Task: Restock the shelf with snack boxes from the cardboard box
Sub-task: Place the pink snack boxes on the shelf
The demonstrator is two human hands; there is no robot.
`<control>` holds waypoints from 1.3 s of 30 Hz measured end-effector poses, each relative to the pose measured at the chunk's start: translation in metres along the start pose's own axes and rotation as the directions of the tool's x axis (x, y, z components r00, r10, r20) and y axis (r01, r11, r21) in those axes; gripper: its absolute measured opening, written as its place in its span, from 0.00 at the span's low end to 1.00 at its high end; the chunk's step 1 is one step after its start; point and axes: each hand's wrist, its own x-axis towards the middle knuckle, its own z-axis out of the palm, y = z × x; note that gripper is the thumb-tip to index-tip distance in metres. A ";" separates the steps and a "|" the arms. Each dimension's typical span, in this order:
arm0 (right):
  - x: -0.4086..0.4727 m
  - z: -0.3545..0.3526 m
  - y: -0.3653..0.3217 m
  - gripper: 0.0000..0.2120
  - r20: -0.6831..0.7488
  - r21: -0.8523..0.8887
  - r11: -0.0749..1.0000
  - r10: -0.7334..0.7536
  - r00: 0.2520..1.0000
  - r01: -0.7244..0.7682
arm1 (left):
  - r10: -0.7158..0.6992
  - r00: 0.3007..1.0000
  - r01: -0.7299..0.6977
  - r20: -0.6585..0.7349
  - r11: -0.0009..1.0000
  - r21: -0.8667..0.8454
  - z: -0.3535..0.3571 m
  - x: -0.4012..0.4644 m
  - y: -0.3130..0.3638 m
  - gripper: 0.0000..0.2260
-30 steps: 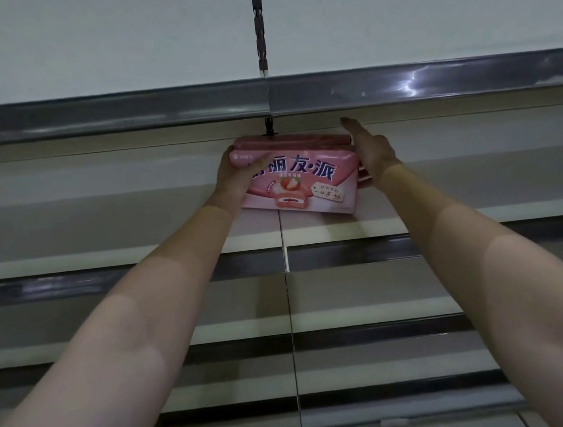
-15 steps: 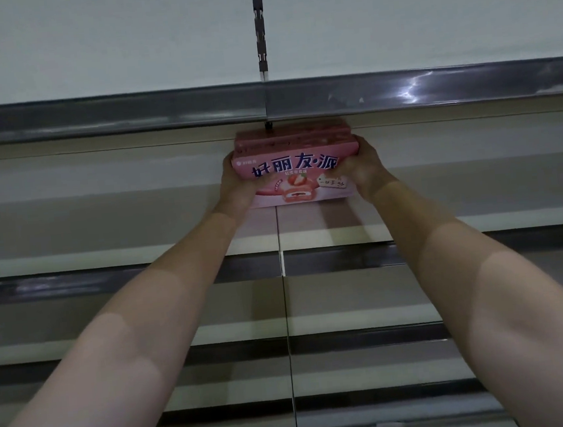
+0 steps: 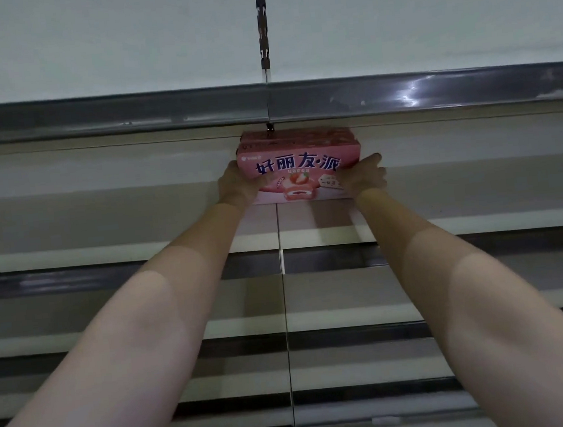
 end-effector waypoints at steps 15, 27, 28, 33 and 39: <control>-0.136 0.081 -0.073 0.05 0.405 0.007 0.871 -0.452 0.795 0.492 | -0.062 0.991 0.055 -0.117 0.997 -0.061 -0.106 -0.035 -0.027 0.06; -0.305 0.234 -0.156 0.10 0.550 0.313 0.644 -0.722 0.420 0.697 | 0.063 0.837 0.123 -0.544 0.946 0.300 -0.324 -0.110 -0.151 0.08; -0.323 0.243 -0.160 0.10 0.565 0.354 0.603 -0.747 0.351 0.714 | 0.035 0.811 0.177 -0.584 0.937 0.302 -0.337 -0.126 -0.158 0.10; -0.403 0.268 -0.144 0.07 0.694 0.521 0.443 -0.717 -0.060 0.729 | -0.136 0.702 0.440 -0.699 0.855 0.275 -0.370 -0.219 -0.194 0.08; -0.481 0.256 -0.067 0.04 0.690 0.686 0.374 -0.606 -0.396 0.624 | -0.337 0.426 0.697 -0.839 0.714 0.067 -0.332 -0.342 -0.223 0.07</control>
